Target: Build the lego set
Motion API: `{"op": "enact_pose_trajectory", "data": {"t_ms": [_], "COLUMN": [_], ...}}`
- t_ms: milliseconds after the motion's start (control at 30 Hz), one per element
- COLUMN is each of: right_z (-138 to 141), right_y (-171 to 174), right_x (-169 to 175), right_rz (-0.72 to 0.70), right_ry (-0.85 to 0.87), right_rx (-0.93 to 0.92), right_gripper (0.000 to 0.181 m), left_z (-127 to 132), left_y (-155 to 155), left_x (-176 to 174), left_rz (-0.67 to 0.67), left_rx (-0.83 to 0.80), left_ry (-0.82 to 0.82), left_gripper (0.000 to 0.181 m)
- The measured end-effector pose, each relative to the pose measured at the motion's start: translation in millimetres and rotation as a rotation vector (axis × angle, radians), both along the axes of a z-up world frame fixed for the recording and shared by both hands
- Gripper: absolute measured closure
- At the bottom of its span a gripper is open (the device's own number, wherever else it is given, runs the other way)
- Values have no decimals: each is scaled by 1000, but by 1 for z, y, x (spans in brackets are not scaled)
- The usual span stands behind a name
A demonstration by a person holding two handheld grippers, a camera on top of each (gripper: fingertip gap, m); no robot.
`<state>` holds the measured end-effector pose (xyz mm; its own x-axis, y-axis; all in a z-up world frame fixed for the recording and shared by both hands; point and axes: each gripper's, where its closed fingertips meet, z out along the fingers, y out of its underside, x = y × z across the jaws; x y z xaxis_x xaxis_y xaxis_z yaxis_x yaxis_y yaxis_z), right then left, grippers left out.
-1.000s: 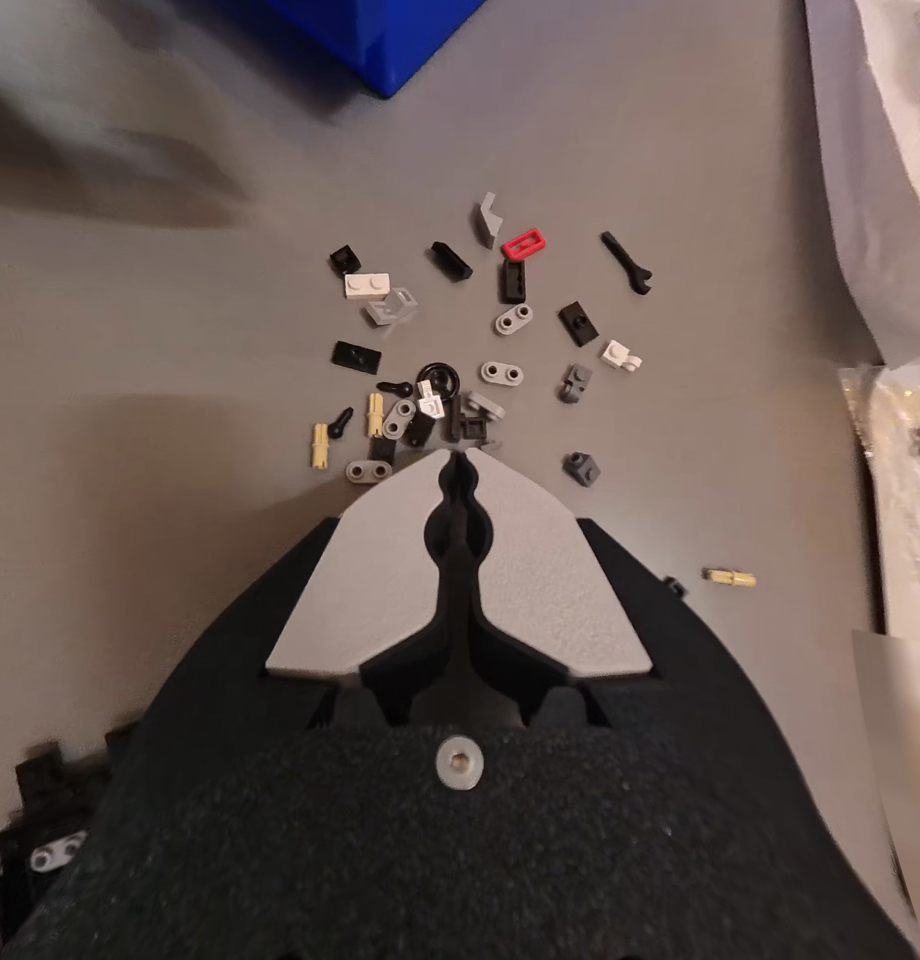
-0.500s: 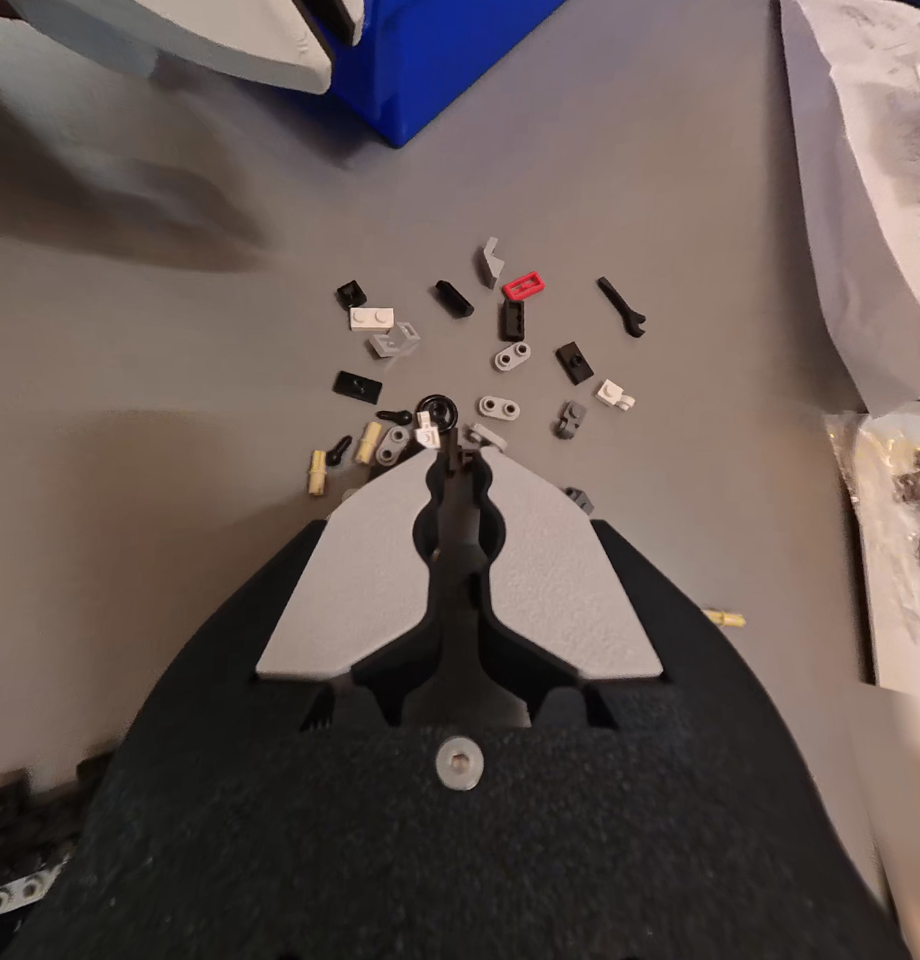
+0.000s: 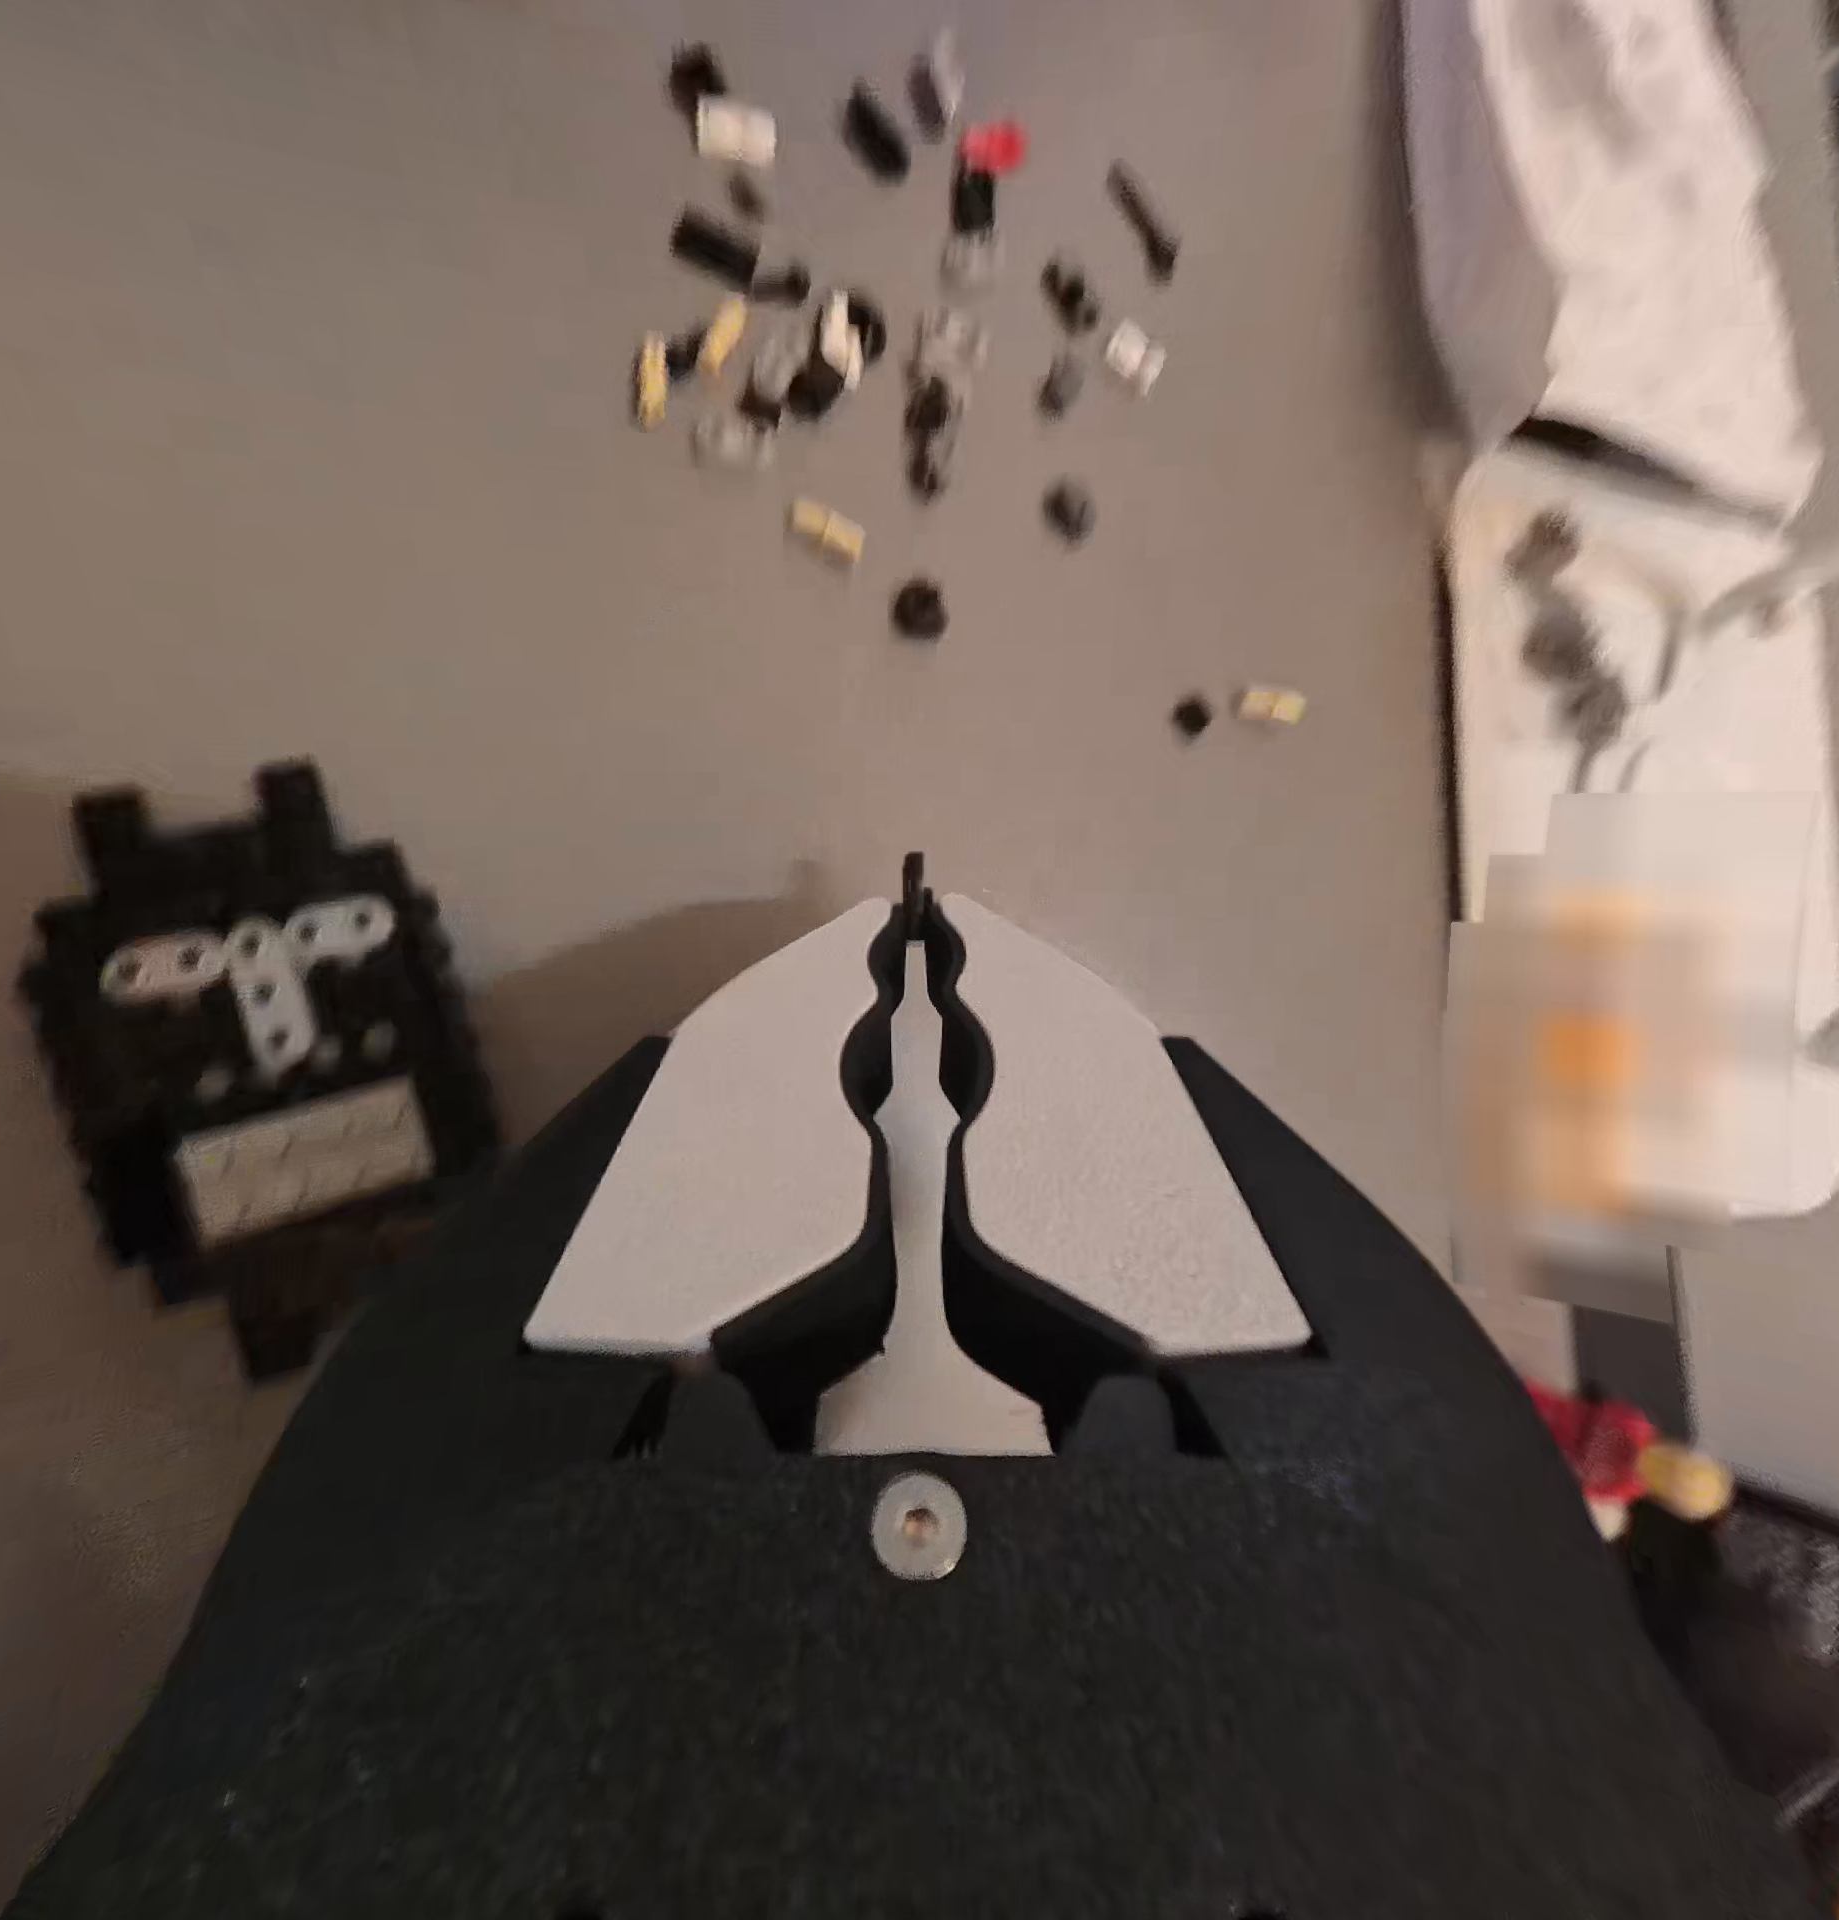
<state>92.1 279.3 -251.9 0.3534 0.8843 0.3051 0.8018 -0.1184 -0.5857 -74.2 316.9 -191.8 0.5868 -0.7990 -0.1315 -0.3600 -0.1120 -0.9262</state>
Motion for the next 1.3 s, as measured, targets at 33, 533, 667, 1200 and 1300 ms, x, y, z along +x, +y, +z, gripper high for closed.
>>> {"op": "enact_pose_trajectory", "data": {"t_ms": [33,533,667,1200,1300], "right_z": [-5,-3,-7,-24,-26], "right_y": [-7,-53,-48,-47,-50], "right_x": [9,23,35,37,46], "right_rz": [-19,29,-29,-17,-35], "right_ry": [1,210,219,72,56], "right_rx": [-39,-257,-264,-326,-339], "right_gripper": [178,164,166,174,174], "left_z": [-1,-21,-23,-20,-21], "left_y": [0,1,0,-2,-4], "left_x": [1,3,6,7,10], "left_rz": [-2,11,-4,-21,-31], "left_rx": [0,-23,-24,-23,-27], "left_ry": [5,61,69,54,53], "left_gripper": [177,177,177,177,177]}}
